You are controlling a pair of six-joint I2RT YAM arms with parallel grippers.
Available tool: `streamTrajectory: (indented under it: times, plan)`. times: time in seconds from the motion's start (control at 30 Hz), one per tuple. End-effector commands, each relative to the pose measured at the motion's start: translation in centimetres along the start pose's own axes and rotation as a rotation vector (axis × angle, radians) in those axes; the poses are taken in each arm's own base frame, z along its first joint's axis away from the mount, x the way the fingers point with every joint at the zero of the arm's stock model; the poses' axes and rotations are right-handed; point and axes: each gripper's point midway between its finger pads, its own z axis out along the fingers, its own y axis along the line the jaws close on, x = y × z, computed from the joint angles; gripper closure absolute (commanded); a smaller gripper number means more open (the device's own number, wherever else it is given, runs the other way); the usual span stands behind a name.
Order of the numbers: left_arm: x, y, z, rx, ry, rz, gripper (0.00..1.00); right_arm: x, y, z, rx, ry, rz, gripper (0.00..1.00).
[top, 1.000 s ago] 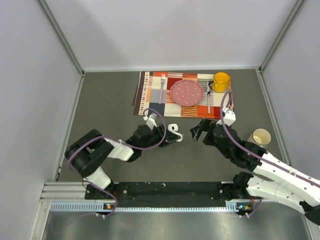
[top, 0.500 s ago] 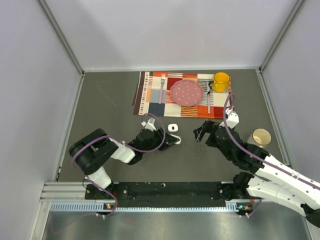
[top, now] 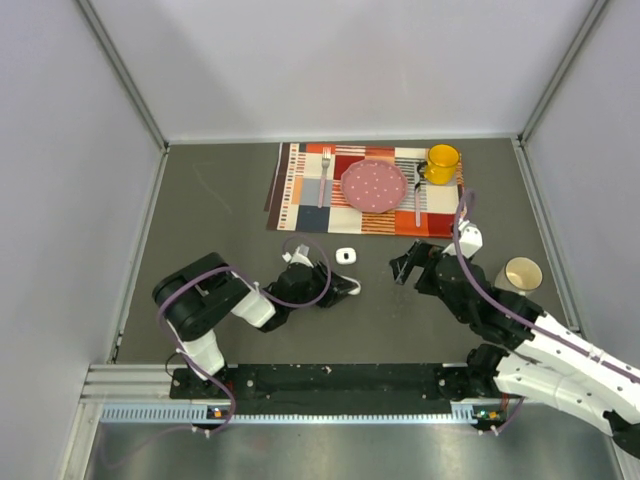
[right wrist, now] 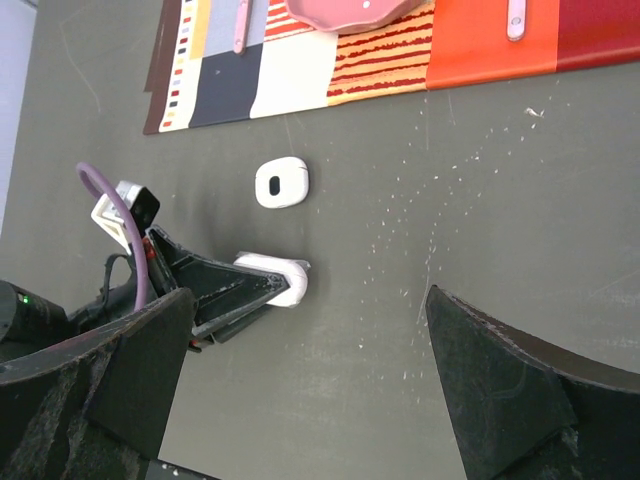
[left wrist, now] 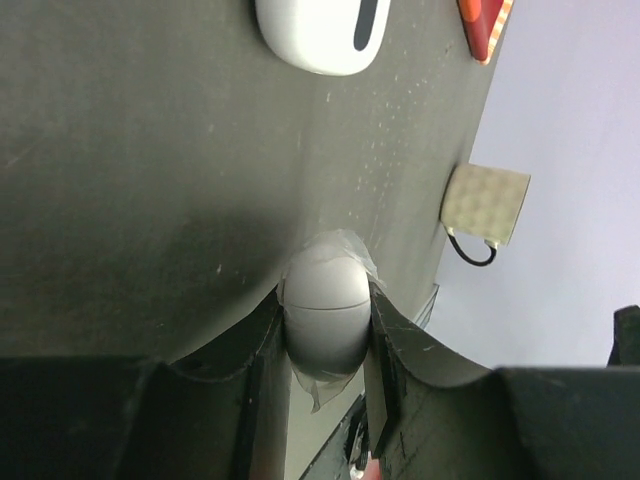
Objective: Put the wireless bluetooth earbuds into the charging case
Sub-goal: Place the charging case with the earbuds at the center of the board.
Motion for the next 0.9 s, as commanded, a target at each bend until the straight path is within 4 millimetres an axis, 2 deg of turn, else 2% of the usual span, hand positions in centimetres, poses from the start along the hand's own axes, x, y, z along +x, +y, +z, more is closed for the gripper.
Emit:
streamTrajectory:
  times: [0.0,0.27,0.3,0.4,0.5,0.63,0.67,0.7,0.83,0.87]
  plan:
    - [-0.5,-0.4,0.1,0.003,-0.043,-0.017,0.84,-1.1,-0.9,-0.5,0.018,-0.054,0.021,0.01]
    - [-0.4,0.1,0.3,-0.060,-0.035,0.009,0.83,-1.5,-1.3,-0.8,0.028,-0.069,-0.002,0.01]
    - [-0.3,1.2,0.1,-0.106,-0.033,0.017,0.82,-1.6,-1.1,-0.9,0.021,-0.067,0.000,0.01]
    - [-0.4,2.1,-0.5,-0.160,-0.036,0.026,0.80,-1.6,-1.2,-1.1,0.019,-0.066,0.003,0.01]
    - [-0.4,2.4,-0.7,-0.176,-0.033,0.046,0.68,-1.6,-1.4,-1.2,0.021,-0.070,0.012,0.01]
    - [-0.3,2.6,-0.7,-0.202,-0.020,0.070,0.65,-1.4,-1.4,-1.2,0.020,-0.063,0.011,0.01]
    - [-0.3,2.4,-0.7,-0.200,-0.019,0.073,0.60,-1.3,-1.4,-1.2,0.020,-0.061,0.008,0.01]
    - [-0.3,2.6,-0.7,-0.204,-0.019,0.075,0.51,-1.3,-1.4,-1.2,0.019,-0.060,0.010,0.01]
    - [-0.3,3.0,-1.2,-0.221,-0.020,0.084,0.50,-1.3,-1.6,-1.3,0.019,-0.060,0.008,0.01]
    - [-0.2,3.6,-1.4,-0.250,-0.015,0.082,0.49,-1.2,-1.6,-1.3,0.020,-0.059,0.009,0.01]
